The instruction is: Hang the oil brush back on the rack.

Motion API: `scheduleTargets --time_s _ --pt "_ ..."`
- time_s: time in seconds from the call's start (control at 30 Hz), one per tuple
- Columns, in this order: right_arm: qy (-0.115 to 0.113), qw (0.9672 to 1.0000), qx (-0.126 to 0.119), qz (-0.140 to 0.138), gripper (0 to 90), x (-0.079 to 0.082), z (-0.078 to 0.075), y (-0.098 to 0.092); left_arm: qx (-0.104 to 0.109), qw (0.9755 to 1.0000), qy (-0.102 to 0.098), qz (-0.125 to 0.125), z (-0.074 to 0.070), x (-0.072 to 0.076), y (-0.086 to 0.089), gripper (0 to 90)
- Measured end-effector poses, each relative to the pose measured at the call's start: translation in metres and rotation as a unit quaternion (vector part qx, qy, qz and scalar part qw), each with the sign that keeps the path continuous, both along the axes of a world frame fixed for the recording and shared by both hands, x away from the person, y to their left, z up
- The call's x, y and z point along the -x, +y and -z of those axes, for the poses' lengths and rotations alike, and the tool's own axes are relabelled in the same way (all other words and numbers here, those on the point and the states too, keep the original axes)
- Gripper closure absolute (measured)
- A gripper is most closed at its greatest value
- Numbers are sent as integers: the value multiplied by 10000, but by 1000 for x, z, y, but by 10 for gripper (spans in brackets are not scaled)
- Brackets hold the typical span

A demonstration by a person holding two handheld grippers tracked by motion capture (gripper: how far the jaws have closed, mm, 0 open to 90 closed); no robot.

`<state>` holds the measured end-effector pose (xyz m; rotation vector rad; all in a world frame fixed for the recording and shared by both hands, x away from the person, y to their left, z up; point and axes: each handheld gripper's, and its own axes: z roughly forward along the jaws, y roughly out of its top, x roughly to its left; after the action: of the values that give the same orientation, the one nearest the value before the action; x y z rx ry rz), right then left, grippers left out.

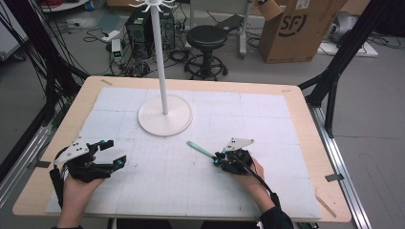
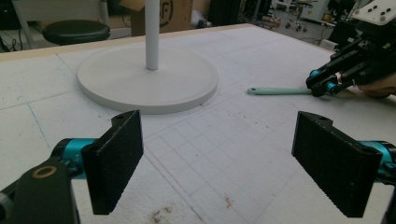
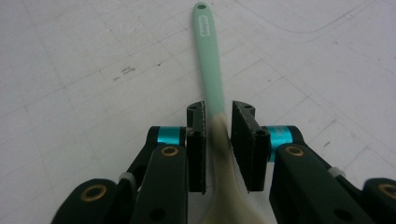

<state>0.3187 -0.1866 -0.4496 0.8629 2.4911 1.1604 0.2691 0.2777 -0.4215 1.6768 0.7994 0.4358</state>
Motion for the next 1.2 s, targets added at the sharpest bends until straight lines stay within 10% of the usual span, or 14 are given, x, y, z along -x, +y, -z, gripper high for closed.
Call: scheduleTargets --time_s 0.7,1.2 --pt "-40 9999 23 145 828 1 -3 2 -8 10000 0 4 0 0 0 173" --pt "-408 9946 -937 200 828 -2 -46 -8 17 10000 5 17 0 0 0 173"
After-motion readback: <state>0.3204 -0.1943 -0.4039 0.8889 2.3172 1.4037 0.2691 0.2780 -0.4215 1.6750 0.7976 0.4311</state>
